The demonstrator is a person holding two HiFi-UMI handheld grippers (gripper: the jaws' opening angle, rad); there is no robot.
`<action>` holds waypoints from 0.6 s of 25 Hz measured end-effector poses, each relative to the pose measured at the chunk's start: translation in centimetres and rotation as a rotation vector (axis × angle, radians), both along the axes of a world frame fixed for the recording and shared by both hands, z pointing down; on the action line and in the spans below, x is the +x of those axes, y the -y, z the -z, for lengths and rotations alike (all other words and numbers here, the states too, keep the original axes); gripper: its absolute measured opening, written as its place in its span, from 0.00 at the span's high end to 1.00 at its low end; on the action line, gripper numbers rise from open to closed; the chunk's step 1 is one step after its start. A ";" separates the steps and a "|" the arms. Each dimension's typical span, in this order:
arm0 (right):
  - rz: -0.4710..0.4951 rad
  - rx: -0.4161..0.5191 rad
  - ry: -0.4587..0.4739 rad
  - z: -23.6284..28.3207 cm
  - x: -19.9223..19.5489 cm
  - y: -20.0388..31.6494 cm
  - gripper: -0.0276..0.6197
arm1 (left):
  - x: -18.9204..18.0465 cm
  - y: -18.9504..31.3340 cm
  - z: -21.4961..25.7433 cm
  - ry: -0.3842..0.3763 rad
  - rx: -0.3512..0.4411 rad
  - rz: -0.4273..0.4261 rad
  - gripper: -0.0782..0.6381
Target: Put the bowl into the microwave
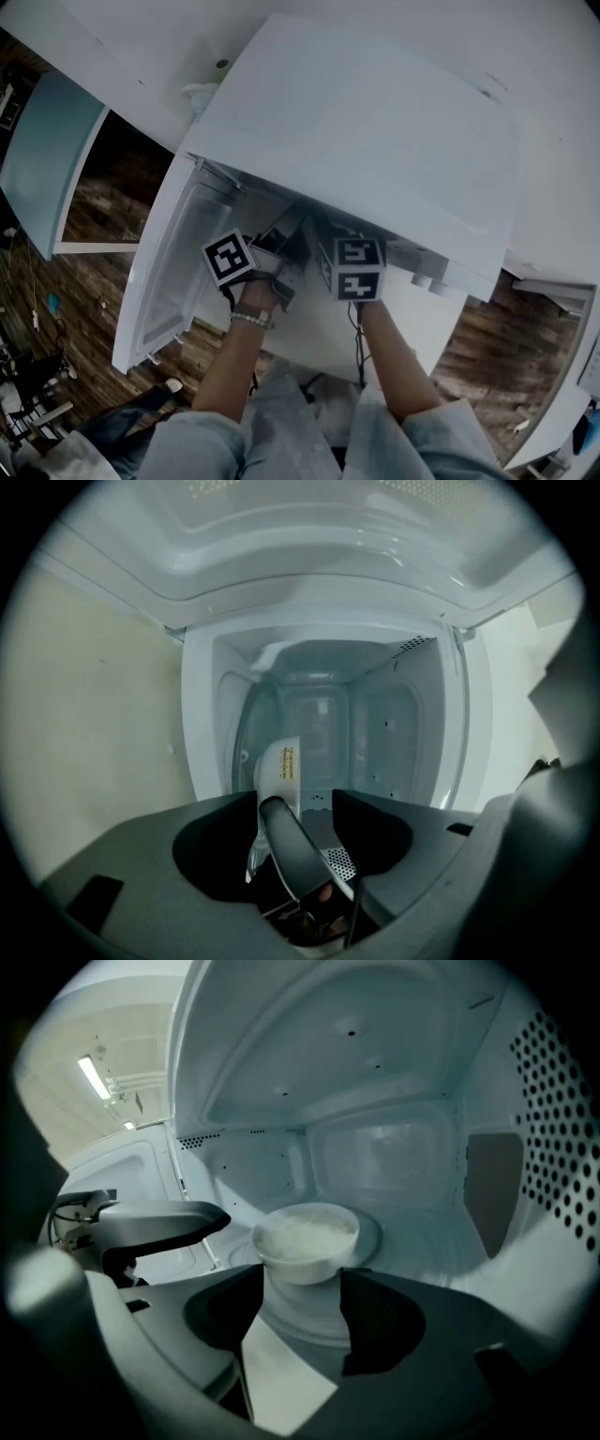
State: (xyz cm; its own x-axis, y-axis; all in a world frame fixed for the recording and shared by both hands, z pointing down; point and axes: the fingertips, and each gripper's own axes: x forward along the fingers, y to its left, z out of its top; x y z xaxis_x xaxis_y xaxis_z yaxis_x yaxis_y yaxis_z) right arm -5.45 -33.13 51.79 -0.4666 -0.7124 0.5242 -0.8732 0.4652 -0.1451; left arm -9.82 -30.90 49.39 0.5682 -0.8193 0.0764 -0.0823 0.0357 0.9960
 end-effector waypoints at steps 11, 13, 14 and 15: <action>0.006 0.003 -0.001 0.0 0.2 0.3 0.55 | -1.1 -1.3 0.3 0.009 0.018 0.010 0.55; 0.019 0.004 0.009 0.3 0.0 -0.2 0.55 | -1.2 -1.7 0.5 0.019 0.030 0.009 0.61; 0.027 0.002 0.018 0.4 -0.2 -0.7 0.55 | -1.2 -2.0 0.6 0.029 0.033 0.007 0.63; 0.035 0.000 0.028 0.6 -0.2 -1.1 0.55 | -1.2 -2.3 0.6 0.044 0.036 0.003 0.63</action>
